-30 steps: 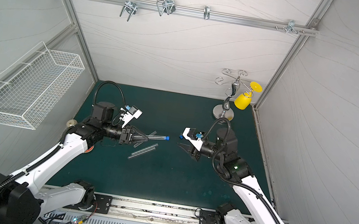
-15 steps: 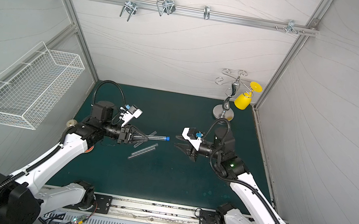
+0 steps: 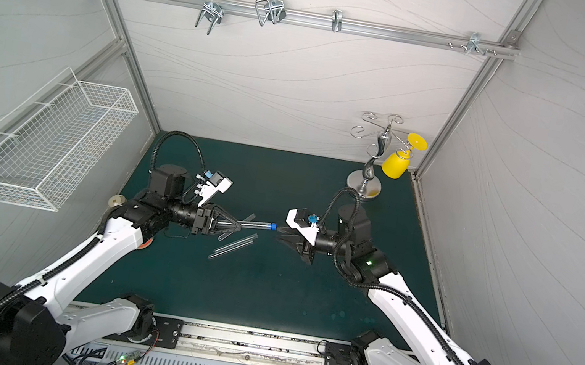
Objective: Insert stoppers into test tubes
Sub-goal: Insert the stopper into the test tube.
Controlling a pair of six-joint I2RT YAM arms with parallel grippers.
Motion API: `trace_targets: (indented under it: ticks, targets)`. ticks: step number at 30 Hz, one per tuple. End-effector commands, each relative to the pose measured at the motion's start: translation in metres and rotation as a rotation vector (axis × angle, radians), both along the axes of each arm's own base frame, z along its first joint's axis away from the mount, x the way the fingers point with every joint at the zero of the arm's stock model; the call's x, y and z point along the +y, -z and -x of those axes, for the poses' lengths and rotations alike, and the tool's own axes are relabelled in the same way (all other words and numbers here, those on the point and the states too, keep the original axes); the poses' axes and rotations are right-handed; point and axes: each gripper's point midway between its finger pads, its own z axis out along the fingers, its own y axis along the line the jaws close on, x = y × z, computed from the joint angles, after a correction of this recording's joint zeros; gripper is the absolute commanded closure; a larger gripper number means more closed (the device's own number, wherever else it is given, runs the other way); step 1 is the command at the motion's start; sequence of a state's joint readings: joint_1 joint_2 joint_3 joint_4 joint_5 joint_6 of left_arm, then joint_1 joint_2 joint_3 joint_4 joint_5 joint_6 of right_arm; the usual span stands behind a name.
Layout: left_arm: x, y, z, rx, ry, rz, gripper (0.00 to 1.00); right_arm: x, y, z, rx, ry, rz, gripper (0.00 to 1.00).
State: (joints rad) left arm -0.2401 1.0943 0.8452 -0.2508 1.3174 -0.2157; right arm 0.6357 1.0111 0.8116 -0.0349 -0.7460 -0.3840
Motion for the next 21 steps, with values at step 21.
trace_targets:
  ticks: [21]
  targets:
    - [-0.004, -0.016, 0.004, -0.075, 0.033, 0.026, 1.00, 0.016, -0.015, 0.013, -0.033, -0.107, -0.008, 0.83]
